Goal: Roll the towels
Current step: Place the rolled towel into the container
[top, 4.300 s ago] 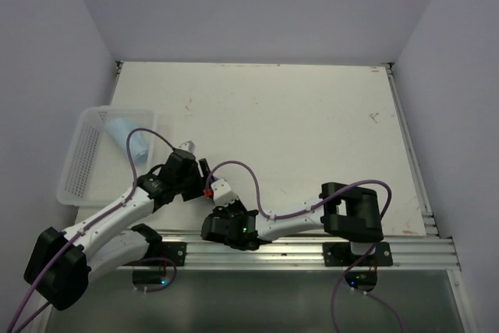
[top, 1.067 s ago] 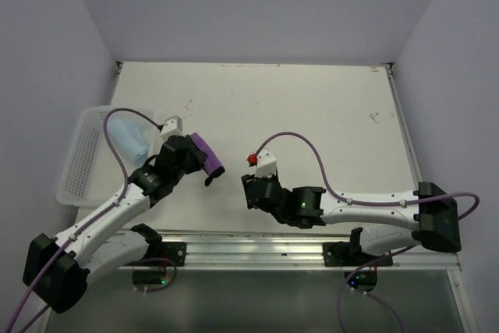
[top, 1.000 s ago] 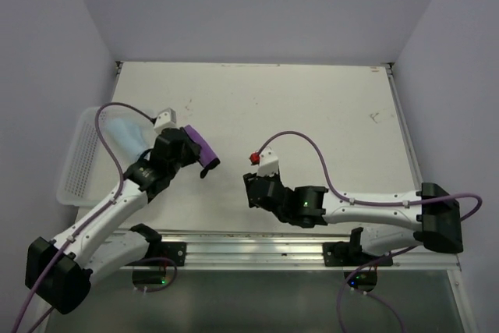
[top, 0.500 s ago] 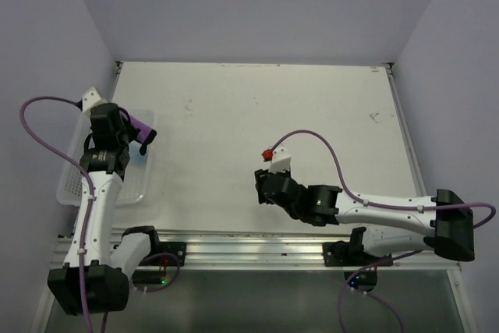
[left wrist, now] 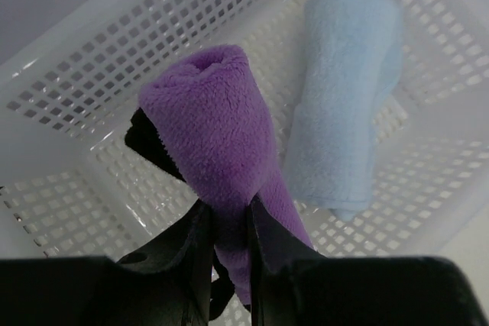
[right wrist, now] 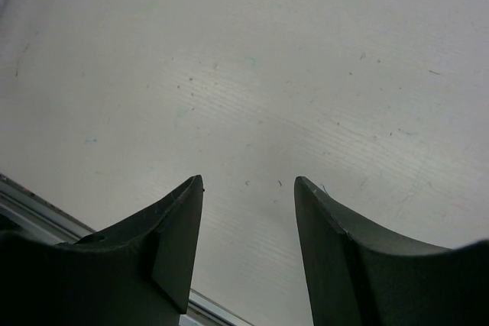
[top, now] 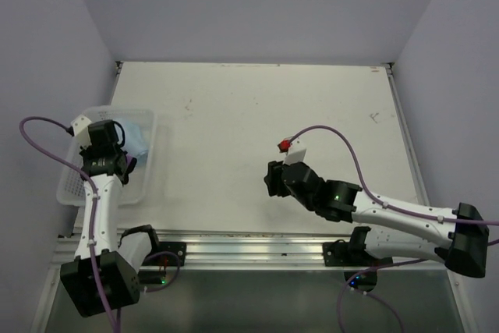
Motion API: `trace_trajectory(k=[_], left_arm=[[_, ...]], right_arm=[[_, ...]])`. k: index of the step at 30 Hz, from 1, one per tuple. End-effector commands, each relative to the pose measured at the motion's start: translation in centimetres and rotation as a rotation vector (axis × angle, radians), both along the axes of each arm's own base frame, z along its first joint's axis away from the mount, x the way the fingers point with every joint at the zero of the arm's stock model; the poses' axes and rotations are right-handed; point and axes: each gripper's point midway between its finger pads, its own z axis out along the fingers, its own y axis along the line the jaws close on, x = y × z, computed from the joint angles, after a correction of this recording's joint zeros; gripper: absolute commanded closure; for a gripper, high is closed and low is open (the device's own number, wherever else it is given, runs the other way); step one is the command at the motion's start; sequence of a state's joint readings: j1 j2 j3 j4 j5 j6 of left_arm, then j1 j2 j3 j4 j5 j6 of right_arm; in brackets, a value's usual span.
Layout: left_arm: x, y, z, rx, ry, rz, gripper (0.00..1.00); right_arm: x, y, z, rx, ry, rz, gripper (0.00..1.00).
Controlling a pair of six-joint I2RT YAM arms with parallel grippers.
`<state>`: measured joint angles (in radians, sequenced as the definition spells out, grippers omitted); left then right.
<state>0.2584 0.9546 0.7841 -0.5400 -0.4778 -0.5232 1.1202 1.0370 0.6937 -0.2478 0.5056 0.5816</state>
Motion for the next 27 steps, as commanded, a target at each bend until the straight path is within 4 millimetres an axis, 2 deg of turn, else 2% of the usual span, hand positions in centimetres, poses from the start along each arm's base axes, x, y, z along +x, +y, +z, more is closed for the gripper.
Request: trace_trajectory(k=[1,5,10,15,27], left_arm=[[-0.4,0.6,-2.1,0.010,0.012,-0.019,1.00],[0.0,0.9,-2.5,-0.017,0.006,-0.028,1.00],[0.8,1.2,-4.9,-0.082,0.042,-0.038,1.00],[1.2,2.1,-6.7,-0.054,0.089,-0.050,1.00],[2.1,2.5,-10.2,-0.090,0.155,-0.063,1.00]], right_arm=[[0.0,-0.1,0.8,0.031,-0.012,0.025,0.45],[0.4,-0.5,0.9,0.041,-0.016,0.009,0.45],[0.5,-0.7,1.0,0.059,-0.008,-0.004,0.45],[0.7,-1.0,1.0,0.053,-0.010,-0.012,0.45],[0.9,0.0,0.3,0.052,0.022,-0.003,0.45]])
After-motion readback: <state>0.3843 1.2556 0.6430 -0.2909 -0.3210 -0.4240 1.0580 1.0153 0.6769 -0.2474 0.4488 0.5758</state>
